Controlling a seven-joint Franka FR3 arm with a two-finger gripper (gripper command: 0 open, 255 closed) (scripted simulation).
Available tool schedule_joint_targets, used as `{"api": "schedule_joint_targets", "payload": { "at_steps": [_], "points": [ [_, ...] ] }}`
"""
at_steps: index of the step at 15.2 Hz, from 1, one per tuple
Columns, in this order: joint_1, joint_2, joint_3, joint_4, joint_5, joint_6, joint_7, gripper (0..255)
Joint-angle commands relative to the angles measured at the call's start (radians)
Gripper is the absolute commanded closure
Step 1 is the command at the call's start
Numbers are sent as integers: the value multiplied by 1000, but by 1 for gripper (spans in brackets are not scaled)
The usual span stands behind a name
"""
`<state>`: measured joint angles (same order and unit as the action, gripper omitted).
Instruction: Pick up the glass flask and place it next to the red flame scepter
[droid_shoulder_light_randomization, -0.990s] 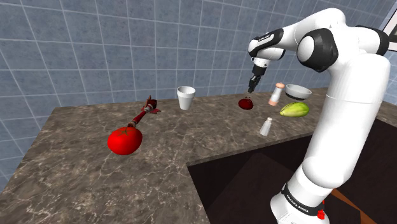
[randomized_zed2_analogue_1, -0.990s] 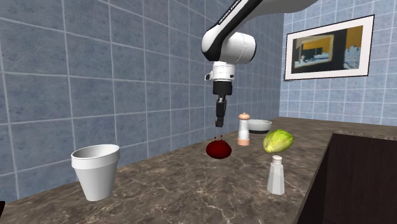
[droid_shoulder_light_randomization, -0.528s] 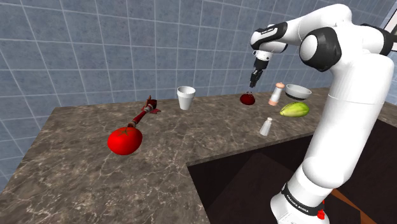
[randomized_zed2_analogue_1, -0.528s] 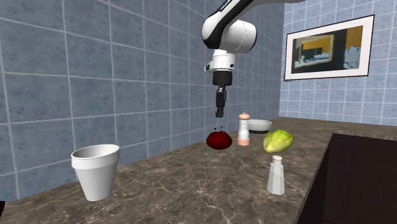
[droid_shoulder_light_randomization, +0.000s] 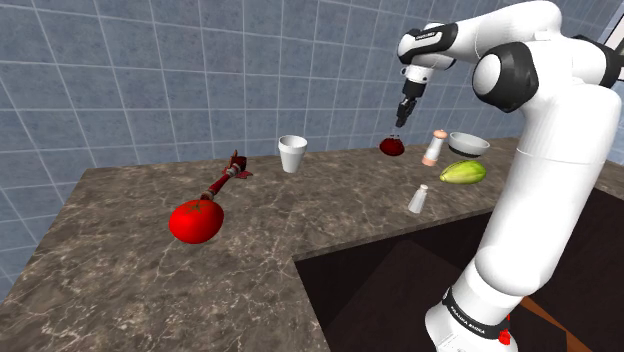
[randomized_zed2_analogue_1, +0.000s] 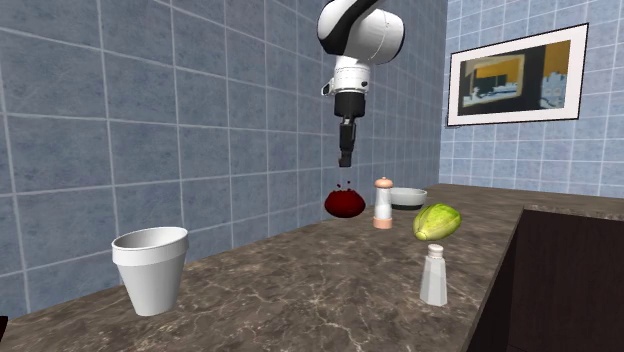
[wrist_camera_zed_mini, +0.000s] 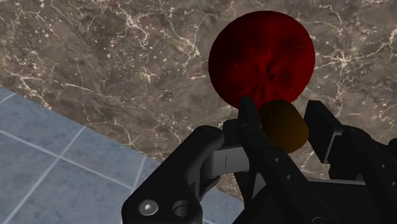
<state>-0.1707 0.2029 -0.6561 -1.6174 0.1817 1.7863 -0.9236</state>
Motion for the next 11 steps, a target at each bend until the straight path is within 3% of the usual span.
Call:
{"api": "schedule_joint_targets", "payload": {
  "at_steps": [1,11],
  "points": [
    [0,-5,-1,19,-4,-22,3,255],
    [-19,15,-6,177,6,-164,6,255]
  ]
}}
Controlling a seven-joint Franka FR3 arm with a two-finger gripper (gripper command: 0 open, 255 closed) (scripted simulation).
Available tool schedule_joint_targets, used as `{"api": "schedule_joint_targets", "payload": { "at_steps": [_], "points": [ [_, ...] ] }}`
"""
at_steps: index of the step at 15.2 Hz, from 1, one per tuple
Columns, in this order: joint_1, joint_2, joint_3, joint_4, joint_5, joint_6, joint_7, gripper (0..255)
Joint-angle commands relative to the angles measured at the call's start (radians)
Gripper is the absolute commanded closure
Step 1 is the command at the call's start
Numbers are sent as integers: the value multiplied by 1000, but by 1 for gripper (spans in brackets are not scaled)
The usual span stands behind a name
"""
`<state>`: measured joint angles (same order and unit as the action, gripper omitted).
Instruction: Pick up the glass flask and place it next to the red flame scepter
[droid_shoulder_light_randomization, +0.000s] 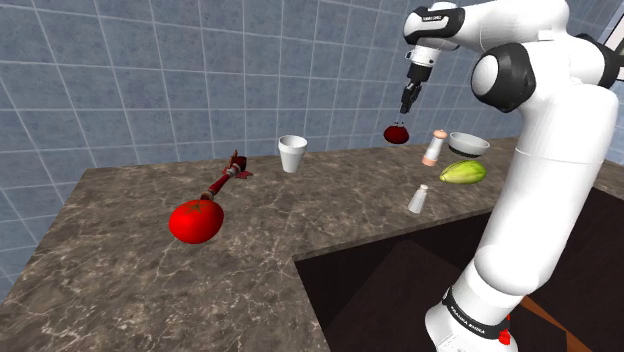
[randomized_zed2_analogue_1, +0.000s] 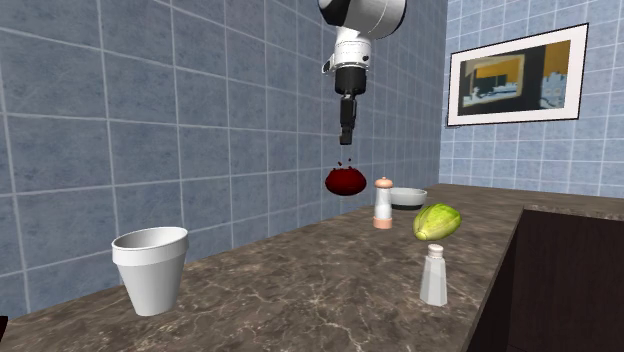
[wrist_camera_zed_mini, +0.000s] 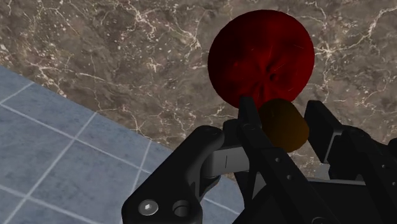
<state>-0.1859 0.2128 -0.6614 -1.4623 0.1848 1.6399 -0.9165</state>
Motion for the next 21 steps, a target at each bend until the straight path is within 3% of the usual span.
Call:
{"api": "schedule_joint_targets", "payload": {
  "at_steps": [1,6,13,21],
  "points": [
    [-7,9,-1,40,5,-33,-1,255],
    [-25,33,-4,134,20,-108,-4,255],
    [131,-114,59,-26,-77,-50,192,255],
    [251,-197,156,-113,-131,-21,406,255]
  ]
}}
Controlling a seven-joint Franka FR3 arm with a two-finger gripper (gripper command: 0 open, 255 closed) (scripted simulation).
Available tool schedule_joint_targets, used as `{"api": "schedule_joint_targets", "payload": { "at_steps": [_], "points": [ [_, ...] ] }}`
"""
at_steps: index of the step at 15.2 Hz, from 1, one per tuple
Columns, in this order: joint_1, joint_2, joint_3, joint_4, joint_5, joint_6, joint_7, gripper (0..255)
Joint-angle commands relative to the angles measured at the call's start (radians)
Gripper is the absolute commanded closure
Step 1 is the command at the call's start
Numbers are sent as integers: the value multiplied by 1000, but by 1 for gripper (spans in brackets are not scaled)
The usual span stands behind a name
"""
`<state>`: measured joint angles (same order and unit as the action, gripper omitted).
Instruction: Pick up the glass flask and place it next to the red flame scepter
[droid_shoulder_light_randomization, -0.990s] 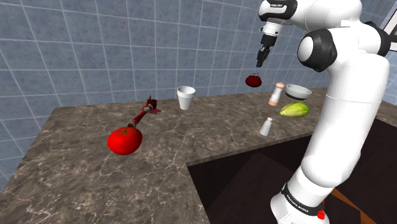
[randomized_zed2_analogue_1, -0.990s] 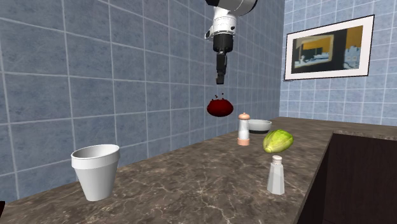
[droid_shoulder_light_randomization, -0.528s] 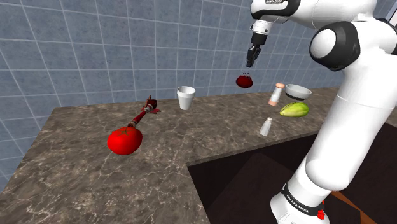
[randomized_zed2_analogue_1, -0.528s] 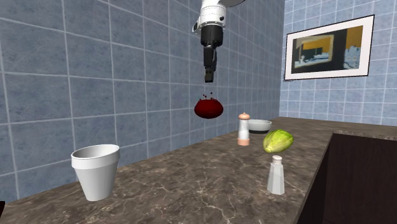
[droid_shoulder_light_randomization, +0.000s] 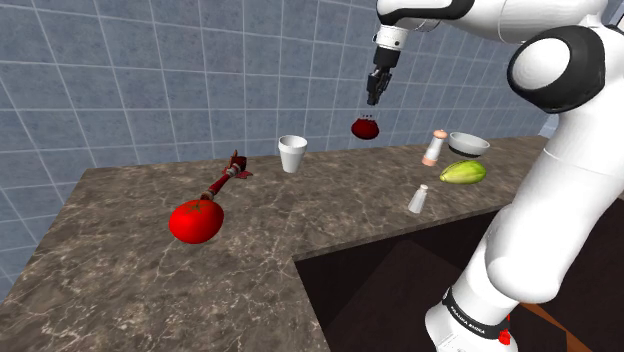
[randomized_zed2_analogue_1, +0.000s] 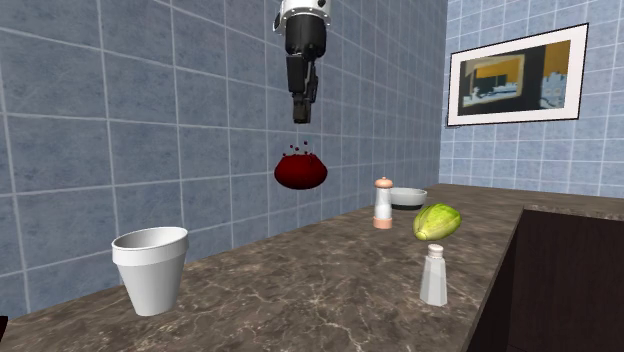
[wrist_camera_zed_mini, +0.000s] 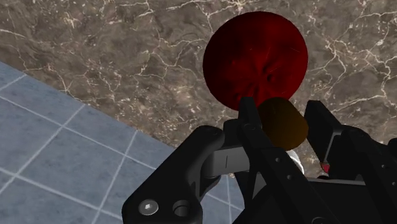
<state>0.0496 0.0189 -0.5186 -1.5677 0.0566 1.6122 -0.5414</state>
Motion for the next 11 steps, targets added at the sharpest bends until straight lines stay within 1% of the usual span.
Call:
{"api": "schedule_joint_targets", "payload": {
  "at_steps": [1,6,11],
  "points": [
    [28,-8,26,-13,-6,9,56,255],
    [88,-12,86,-17,-12,15,176,255],
    [145,12,140,11,-8,14,287,255]
  ]
}}
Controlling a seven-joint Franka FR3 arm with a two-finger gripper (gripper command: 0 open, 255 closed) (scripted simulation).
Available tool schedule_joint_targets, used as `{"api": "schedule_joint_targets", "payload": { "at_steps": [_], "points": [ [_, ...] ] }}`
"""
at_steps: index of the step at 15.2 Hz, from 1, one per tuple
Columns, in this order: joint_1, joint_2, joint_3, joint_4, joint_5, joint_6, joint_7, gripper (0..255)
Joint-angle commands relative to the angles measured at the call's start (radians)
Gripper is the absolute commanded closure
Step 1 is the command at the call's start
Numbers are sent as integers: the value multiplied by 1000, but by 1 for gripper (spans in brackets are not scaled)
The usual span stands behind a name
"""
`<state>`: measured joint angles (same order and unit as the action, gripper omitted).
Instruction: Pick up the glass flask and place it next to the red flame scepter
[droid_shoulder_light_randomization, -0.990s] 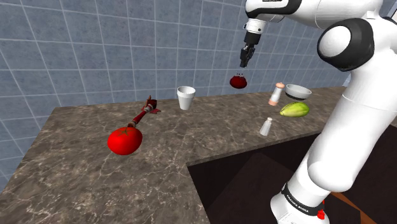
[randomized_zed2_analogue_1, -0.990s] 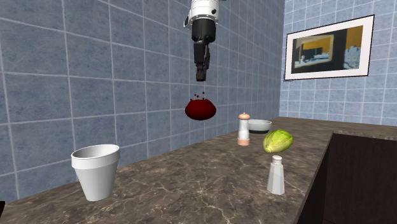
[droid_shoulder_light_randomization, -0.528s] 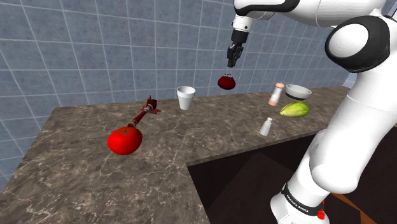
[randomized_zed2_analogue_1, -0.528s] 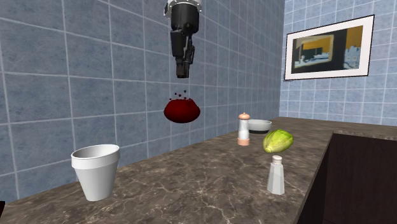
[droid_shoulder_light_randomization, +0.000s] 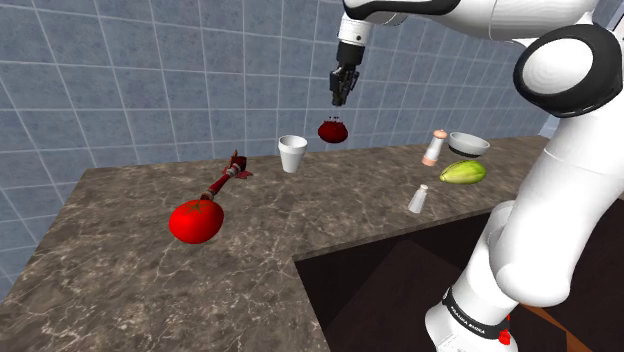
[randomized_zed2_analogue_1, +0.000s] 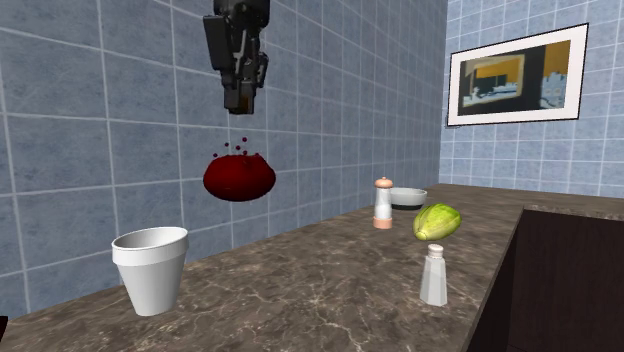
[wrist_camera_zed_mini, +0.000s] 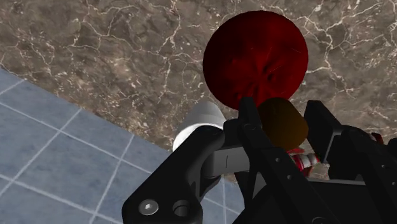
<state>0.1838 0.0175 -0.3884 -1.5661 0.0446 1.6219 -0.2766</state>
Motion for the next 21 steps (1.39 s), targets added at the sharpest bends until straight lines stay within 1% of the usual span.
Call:
{"api": "schedule_joint_targets", "payload": {
  "at_steps": [1,5,11,21],
  "points": [
    [21,21,21,18,6,3,43,255],
    [63,64,59,71,15,-5,126,255],
    [118,151,105,184,30,-30,231,255],
    [127,119,109,6,21,117,232,255]
  ]
}}
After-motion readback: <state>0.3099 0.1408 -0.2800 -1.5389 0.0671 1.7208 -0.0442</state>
